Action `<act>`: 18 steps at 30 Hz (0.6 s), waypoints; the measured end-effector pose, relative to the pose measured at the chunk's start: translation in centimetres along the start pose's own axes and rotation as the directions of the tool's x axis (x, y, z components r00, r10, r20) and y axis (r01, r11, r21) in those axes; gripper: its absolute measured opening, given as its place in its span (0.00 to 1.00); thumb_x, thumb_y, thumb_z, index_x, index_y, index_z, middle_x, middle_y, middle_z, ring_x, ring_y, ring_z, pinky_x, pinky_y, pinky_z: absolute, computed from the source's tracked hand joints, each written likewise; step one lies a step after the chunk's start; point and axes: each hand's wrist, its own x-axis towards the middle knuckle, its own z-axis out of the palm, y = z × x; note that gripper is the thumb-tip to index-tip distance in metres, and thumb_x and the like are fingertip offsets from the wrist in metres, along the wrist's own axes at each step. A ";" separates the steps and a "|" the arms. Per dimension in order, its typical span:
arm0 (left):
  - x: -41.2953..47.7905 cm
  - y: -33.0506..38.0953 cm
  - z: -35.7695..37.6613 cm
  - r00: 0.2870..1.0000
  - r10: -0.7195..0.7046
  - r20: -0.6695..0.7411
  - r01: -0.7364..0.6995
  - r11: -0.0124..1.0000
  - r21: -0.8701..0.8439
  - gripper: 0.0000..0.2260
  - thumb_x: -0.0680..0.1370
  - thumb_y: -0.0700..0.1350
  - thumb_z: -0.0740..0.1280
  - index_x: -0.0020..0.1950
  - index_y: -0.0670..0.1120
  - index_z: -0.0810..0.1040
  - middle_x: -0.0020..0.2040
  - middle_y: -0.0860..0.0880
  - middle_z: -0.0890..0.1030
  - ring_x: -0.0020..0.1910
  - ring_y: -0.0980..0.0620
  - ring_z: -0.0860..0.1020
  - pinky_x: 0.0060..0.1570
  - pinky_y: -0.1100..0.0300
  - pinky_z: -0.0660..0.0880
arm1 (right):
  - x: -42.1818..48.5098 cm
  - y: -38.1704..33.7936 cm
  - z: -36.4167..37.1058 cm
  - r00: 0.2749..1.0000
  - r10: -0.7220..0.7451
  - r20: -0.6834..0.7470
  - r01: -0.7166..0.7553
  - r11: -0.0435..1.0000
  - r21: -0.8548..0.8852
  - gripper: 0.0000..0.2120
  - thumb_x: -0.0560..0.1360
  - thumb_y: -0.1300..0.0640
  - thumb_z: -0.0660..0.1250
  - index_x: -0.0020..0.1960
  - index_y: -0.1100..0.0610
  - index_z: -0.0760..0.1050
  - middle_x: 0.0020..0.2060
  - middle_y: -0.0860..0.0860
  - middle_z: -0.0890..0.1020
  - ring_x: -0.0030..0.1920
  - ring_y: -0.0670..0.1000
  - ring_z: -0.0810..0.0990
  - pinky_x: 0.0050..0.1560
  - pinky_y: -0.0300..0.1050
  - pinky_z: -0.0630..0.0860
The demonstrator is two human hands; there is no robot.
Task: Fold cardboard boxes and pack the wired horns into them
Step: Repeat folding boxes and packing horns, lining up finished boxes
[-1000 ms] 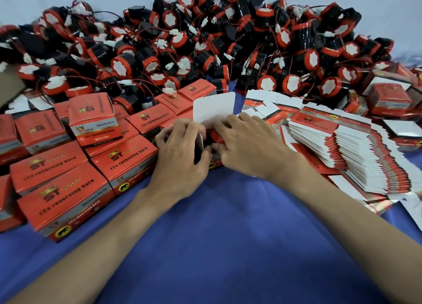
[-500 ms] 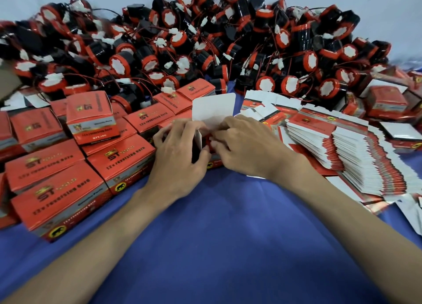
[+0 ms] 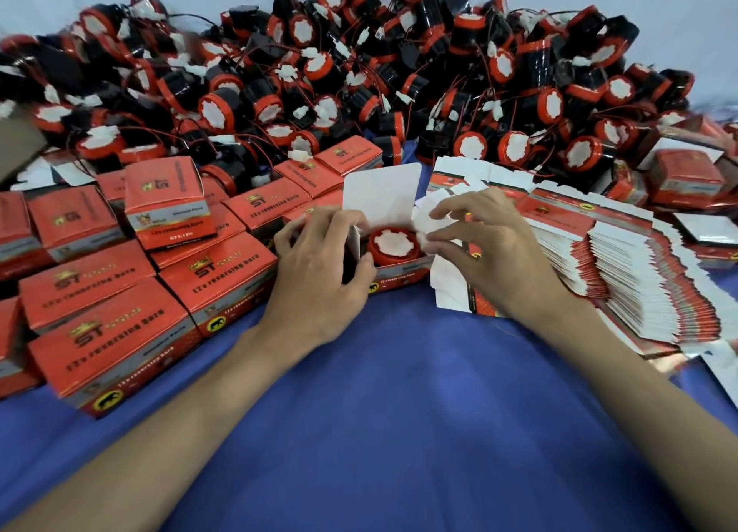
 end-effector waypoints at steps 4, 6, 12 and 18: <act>0.0 0.0 0.0 1.000 0.006 -0.006 -0.006 1.000 -0.004 0.14 0.74 0.47 0.61 0.58 0.46 0.72 0.55 0.49 0.74 0.59 0.51 0.69 0.63 0.58 0.52 | -0.7 -0.2 0.7 0.999 0.045 -0.006 -0.045 0.999 0.022 0.07 0.75 0.57 0.70 0.45 0.60 0.85 0.50 0.55 0.81 0.49 0.55 0.73 0.50 0.46 0.70; 0.0 0.0 0.0 1.000 0.007 -0.007 -0.007 1.000 0.003 0.13 0.75 0.47 0.61 0.58 0.46 0.72 0.55 0.49 0.74 0.60 0.51 0.69 0.63 0.59 0.52 | -1.0 -0.1 0.5 0.999 0.018 0.047 -0.018 1.000 0.000 0.08 0.76 0.56 0.68 0.48 0.59 0.85 0.52 0.56 0.79 0.53 0.56 0.73 0.51 0.50 0.71; 0.0 -0.1 0.0 1.000 0.002 -0.006 -0.002 1.000 -0.009 0.14 0.75 0.47 0.61 0.59 0.47 0.72 0.56 0.50 0.74 0.61 0.52 0.68 0.63 0.60 0.51 | -1.3 -0.4 1.3 0.998 0.018 0.056 -0.015 0.999 -0.049 0.06 0.75 0.60 0.70 0.50 0.60 0.84 0.55 0.58 0.77 0.54 0.55 0.69 0.52 0.46 0.68; 0.1 -0.1 0.2 1.000 0.002 -0.007 -0.002 1.000 -0.007 0.18 0.75 0.48 0.60 0.64 0.49 0.73 0.60 0.50 0.73 0.64 0.52 0.65 0.65 0.59 0.50 | -1.6 -0.9 1.4 0.998 0.054 0.023 -0.053 0.996 -0.065 0.08 0.77 0.63 0.66 0.52 0.61 0.83 0.57 0.62 0.75 0.54 0.59 0.70 0.50 0.52 0.72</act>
